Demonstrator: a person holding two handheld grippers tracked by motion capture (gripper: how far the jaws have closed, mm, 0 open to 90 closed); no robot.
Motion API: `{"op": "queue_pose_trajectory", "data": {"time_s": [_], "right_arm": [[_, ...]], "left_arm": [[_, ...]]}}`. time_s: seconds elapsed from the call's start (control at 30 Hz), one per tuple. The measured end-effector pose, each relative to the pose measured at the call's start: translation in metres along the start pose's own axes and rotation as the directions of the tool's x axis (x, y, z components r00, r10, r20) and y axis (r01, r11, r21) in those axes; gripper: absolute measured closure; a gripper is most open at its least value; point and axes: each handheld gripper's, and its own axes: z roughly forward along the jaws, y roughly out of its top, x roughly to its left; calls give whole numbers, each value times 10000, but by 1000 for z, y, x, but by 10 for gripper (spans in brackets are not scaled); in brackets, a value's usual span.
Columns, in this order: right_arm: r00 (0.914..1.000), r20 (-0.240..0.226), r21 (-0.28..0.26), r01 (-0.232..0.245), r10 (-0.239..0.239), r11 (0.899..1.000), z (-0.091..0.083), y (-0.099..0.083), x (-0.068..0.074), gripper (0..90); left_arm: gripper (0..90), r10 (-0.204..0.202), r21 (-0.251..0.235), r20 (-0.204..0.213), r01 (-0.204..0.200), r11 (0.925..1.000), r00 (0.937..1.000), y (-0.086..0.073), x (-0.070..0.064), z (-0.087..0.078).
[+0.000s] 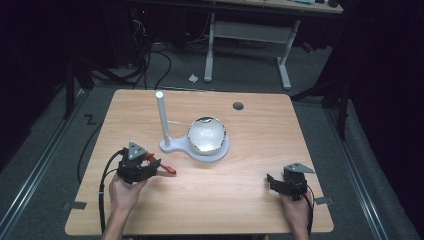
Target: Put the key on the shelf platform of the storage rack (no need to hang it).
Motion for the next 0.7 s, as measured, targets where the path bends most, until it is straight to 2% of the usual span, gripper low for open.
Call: {"op": "queue_pose_trajectory", "data": {"time_s": [0.47, 0.7], "right_arm": [[10000, -17, -5, -9, 9, 10000, 0, 0, 0, 274], [10000, -16, -3, 3, -3, 10000, 0, 0, 0, 275]], "left_arm": [[477, 322, -249, 499, -310, 9992, 9982, 21, -5, -21], [477, 507, -349, 834, -480, 9982, 9952, 30, -8, -27]]}}
